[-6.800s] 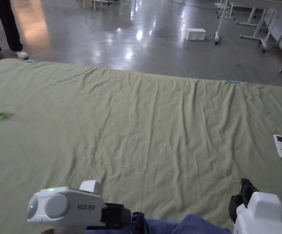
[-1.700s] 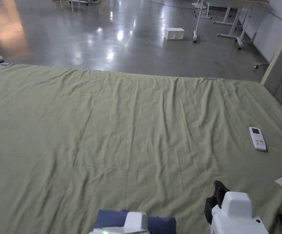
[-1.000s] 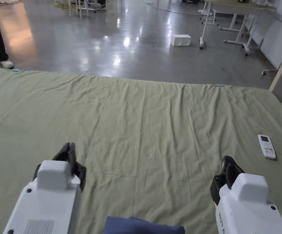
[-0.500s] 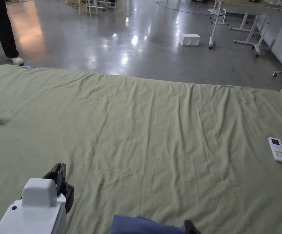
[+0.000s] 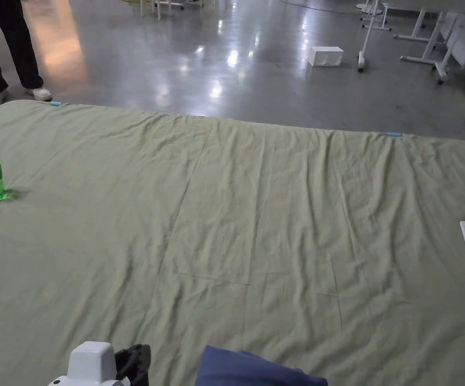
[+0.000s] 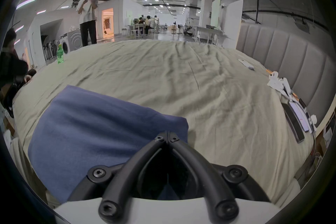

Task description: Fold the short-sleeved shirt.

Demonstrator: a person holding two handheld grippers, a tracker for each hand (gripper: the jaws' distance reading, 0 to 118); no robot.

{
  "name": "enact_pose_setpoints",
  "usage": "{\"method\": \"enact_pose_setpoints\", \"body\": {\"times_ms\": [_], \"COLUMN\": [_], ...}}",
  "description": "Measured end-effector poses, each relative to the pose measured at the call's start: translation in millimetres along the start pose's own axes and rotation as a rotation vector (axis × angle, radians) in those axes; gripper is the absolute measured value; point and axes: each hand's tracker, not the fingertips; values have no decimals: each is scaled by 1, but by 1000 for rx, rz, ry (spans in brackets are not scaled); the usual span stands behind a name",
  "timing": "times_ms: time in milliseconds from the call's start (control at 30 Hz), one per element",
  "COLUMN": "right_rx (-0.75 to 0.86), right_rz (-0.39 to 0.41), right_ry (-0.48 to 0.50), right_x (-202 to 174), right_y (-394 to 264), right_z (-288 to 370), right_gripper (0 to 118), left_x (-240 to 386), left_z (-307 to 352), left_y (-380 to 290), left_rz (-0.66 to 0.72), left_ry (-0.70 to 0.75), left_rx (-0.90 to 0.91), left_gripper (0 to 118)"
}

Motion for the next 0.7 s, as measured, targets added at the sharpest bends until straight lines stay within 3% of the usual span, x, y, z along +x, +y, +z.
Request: {"method": "enact_pose_setpoints", "body": {"times_ms": [33,67,100,167,200,267,367,433,533,700], "right_rx": [4,8,15,11,4,2,-2,-3,-6,-7], "right_rz": [12,35,64,49,36,33,51,53,55,68], "right_ry": [5,9,4,4,10,10,17,20,19,17], "right_x": [-2,-3,-4,-4,-3,-3,-2,-1,0,-1], "right_y": [0,2,4,4,1,1,1,1,0,0], "right_z": [1,4,8,7,6,6,5,6,5,5], "right_gripper": [0,0,0,0,0,0,0,0,0,0], "left_x": [-6,-12,-19,-31,-37,-59,-73,-76,-75,-50], "left_z": [-8,-15,-23,-37,-45,-57,-80,-90,-111,-122], "left_y": [-1,-2,-4,-4,-6,-15,-25,-33,-39,-29], "left_rz": [38,73,106,206,256,366,504,543,526,533], "left_ry": [-42,-97,-154,-270,-310,-480,-626,-644,-628,-740], "left_rx": [-60,-100,-133,-242,-266,-269,-323,-355,-371,-453], "left_gripper": [22,39,50,56,72,88,89,90,90,88]}}
